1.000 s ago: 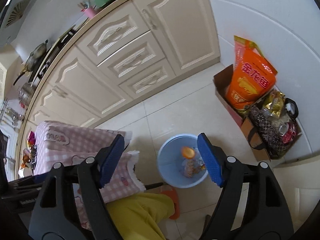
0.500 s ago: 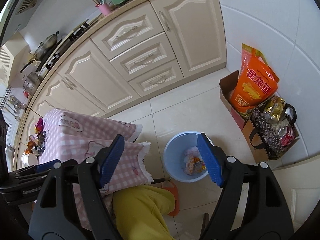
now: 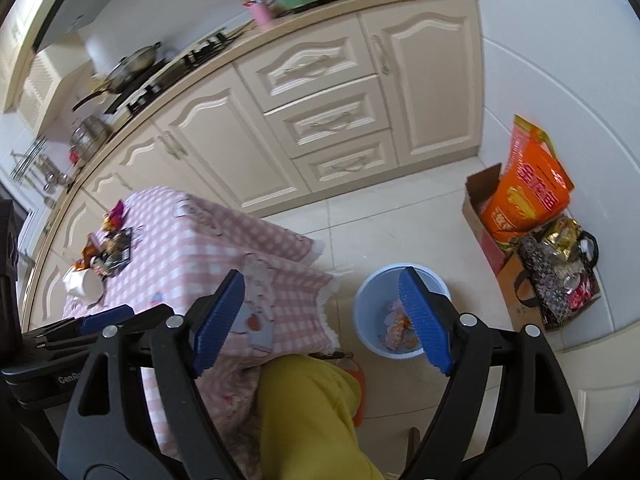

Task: Collect trash
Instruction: 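Move both tools back over the table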

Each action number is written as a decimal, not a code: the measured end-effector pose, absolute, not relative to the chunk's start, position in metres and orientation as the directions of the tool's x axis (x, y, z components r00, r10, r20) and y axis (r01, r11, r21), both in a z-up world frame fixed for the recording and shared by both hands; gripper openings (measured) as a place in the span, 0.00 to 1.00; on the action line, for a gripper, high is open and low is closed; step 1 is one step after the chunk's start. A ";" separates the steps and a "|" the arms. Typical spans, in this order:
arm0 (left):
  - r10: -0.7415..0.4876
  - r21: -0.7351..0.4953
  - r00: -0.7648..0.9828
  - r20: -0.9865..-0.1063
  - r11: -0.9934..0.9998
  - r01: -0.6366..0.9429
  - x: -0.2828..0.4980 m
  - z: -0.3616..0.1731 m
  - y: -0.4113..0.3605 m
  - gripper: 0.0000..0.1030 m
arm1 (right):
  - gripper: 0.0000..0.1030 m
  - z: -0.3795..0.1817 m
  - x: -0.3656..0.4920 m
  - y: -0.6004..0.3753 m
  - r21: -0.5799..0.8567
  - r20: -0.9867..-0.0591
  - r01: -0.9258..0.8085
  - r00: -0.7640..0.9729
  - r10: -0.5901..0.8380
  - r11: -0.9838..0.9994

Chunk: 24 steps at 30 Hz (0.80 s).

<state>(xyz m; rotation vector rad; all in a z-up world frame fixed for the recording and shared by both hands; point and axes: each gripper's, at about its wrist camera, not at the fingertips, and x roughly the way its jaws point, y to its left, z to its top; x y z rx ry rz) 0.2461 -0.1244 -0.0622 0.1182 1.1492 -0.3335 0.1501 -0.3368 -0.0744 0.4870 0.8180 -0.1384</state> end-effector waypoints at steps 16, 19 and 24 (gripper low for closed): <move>-0.070 -0.069 0.433 -0.899 0.997 0.019 0.261 -0.052 0.032 0.80 | 0.78 -0.060 0.213 -0.212 0.340 -0.729 0.053 0.645 0.228 0.939; -0.046 -0.067 0.433 -0.900 0.997 -0.034 0.270 -0.052 0.058 0.80 | 0.78 -0.057 0.229 -0.193 0.354 -0.729 0.024 0.634 0.260 0.935; -0.041 -0.097 0.432 -0.901 0.989 -0.109 0.289 -0.047 0.098 0.80 | 0.78 -0.048 0.250 -0.165 0.336 -0.727 -0.034 0.627 0.282 0.941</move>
